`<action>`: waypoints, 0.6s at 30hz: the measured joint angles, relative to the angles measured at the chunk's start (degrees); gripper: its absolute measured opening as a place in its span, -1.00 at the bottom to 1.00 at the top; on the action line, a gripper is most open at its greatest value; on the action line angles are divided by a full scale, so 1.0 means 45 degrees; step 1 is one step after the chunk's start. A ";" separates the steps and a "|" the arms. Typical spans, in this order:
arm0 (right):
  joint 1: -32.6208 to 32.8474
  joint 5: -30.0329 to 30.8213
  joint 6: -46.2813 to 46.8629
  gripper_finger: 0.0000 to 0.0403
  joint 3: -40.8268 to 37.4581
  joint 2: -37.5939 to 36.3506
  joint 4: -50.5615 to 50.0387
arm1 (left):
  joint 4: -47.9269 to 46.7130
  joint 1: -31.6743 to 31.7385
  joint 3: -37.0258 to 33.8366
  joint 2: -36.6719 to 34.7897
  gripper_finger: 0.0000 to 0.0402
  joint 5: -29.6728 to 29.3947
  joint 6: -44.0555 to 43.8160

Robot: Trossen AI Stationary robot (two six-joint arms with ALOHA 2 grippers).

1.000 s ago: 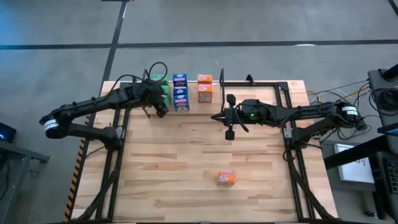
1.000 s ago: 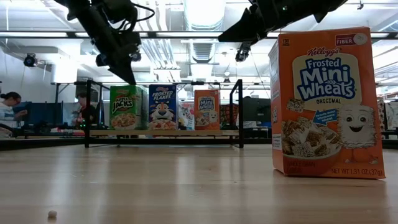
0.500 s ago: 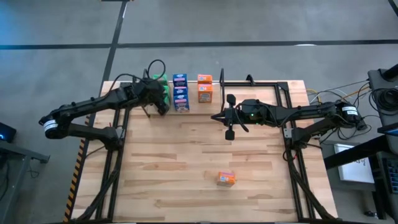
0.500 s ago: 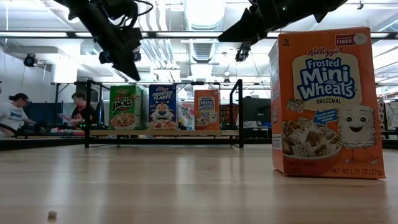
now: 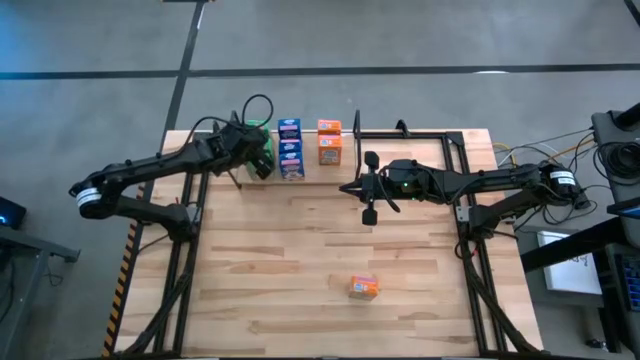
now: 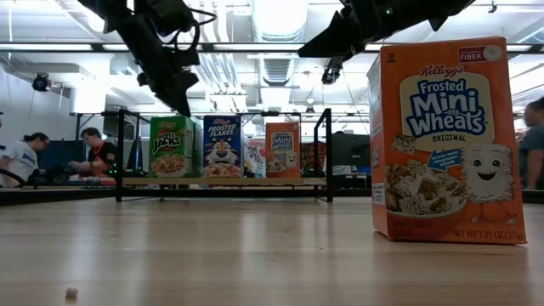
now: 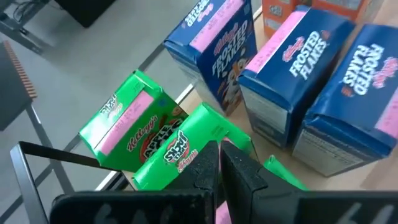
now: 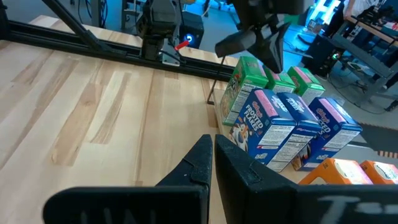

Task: Stack cereal on shelf
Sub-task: Adjust the green cereal boxes on the shelf

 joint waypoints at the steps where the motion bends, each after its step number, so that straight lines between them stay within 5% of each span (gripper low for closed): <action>1: 0.0003 -0.0001 0.0000 -0.96 0.0000 0.0000 0.0000 | -0.0002 0.0027 0.0000 0.0071 -1.00 -0.0004 0.0013; 18: 0.0003 0.0003 0.0000 -0.96 0.0000 0.0000 0.0000 | -0.0400 0.0098 0.0044 0.0102 -1.00 -0.0015 0.0000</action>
